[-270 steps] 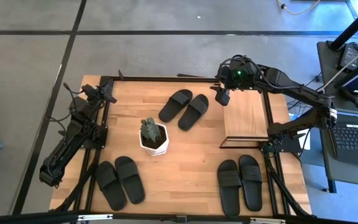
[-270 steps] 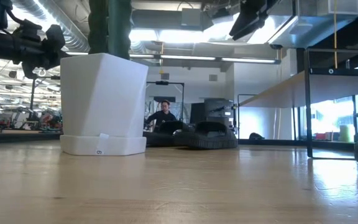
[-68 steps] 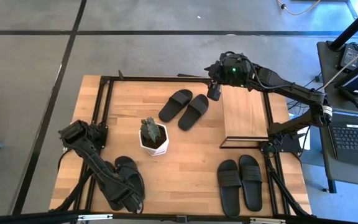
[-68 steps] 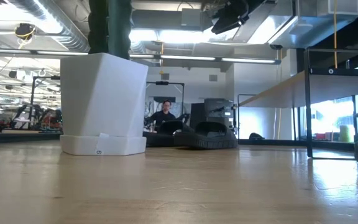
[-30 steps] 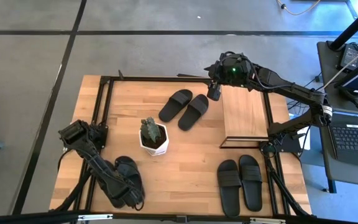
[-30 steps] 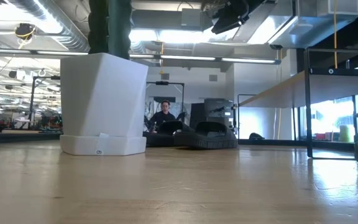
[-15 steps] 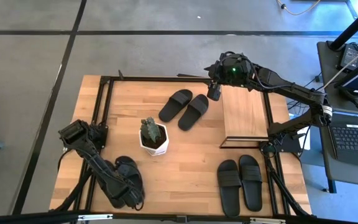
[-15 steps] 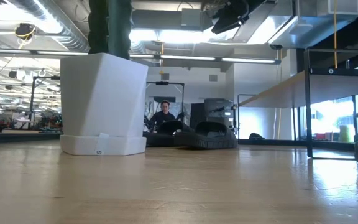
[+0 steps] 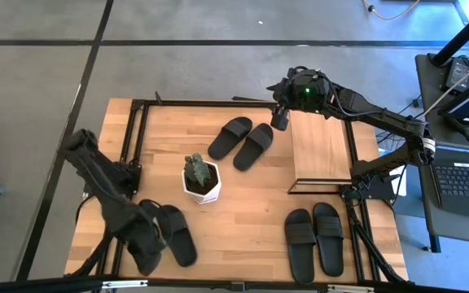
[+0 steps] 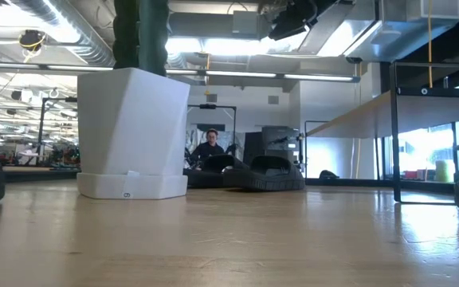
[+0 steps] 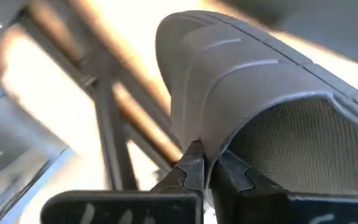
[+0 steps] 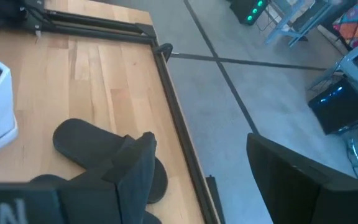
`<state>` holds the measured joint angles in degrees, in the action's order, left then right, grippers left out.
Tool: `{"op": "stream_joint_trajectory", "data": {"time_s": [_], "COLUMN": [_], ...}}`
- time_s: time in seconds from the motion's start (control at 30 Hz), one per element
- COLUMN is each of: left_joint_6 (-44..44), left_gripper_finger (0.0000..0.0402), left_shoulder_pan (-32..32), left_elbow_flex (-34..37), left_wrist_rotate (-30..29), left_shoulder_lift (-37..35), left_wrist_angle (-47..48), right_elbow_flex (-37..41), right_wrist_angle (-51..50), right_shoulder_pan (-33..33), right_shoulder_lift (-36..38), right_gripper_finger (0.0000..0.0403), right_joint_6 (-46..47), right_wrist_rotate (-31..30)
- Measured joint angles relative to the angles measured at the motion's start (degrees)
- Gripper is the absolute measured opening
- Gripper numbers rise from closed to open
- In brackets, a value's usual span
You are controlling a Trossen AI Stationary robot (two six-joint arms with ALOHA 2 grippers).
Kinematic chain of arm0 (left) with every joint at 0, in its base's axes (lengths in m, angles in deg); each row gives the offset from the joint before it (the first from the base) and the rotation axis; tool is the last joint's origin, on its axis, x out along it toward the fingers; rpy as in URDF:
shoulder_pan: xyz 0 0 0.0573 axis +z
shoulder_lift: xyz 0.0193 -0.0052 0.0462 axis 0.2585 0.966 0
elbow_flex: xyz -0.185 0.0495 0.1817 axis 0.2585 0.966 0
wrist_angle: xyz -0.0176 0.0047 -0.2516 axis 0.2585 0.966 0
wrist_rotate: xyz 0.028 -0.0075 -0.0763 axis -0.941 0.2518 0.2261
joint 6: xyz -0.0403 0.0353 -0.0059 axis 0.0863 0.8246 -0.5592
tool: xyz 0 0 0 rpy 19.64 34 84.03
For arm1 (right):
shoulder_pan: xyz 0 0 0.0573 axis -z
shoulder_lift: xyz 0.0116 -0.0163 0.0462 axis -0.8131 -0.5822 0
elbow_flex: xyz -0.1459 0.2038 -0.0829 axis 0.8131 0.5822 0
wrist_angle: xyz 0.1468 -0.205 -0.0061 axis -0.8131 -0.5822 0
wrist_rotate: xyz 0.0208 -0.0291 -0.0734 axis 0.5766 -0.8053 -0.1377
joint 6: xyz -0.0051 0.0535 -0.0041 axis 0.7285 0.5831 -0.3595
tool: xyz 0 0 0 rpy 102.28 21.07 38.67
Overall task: Pick and place slides into the shelf
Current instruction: Put the black slide on the shelf
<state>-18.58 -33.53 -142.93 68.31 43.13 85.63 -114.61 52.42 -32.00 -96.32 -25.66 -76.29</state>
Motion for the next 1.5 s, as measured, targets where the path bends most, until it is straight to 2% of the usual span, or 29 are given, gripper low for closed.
{"op": "stream_joint_trajectory", "data": {"time_s": [0.17, 0.27, 0.4, 0.5, 0.63, 0.73, 0.9, 1.03, 1.13, 1.27, 1.5], "left_joint_6": [6.3, 13.4, 30.3, 47.8, 73.0, 86.9, 99.1, 110.5, 117.7, 122.5, 130.1], "left_gripper_finger": [0.0002, 0.0002, 0.0001, 0.0001, 0.0001, 0.0001, 0.0001, 0.0001, 0.0001, 0.0001, 0.0001], "left_shoulder_pan": [1.1, 2.7, 5.1, 7.5, 11.5, 14.8, 20.9, 27.2, 32.6, 39.7, 49.9], "left_elbow_flex": [-1.3, -1.3, -1.3, -1.3, -1.4, -1.4, -1.4, -2.0, -4.7, -8.9, -14.6], "left_wrist_rotate": [-15.2, -25.4, -38.9, -44.1, -42.8, -39.8, -38.7, -33.4, -27.8, -20.4, -19.8], "left_shoulder_lift": [-6.0, -9.1, -12.2, -13.5, -14.1, -14.8, -16.9, -18.0, -18.1, -17.5, -15.0], "left_wrist_angle": [-9.8, -17.5, -30.7, -44.6, -60.7, -64.3, -60.1, -59.4, -62.6, -66.8, -67.8], "right_elbow_flex": [0.0, 0.0, 0.0, 0.0, 0.0, -0.4, -5.6, -11.5, -15.9, -21.4, -24.4], "right_wrist_angle": [0.7, 0.7, 0.7, 0.7, 0.7, 0.3, -4.8, -9.8, -13.6, -19.0, -25.3], "right_shoulder_pan": [0.0, 0.0, 0.0, 0.0, 0.0, 0.0, 0.0, 0.0, 0.0, 0.0, -0.8], "right_shoulder_lift": [0.0, 0.0, 0.0, 0.0, 0.0, 0.0, 0.4, 1.4, 2.1, 2.2, 2.5], "right_gripper_finger": [0.0251, 0.0251, 0.0251, 0.0251, 0.0251, 0.0251, 0.0251, 0.0251, 0.0251, 0.0251, 0.0251], "right_joint_6": [-0.9, -0.9, -0.9, -0.9, -0.9, -0.1, 6.3, 11.3, 14.2, 16.9, 18.9], "right_wrist_rotate": [0.0, 0.0, 0.0, 0.0, 0.0, 0.0, -0.9, -1.1, -1.1, -0.9, -0.9]}}
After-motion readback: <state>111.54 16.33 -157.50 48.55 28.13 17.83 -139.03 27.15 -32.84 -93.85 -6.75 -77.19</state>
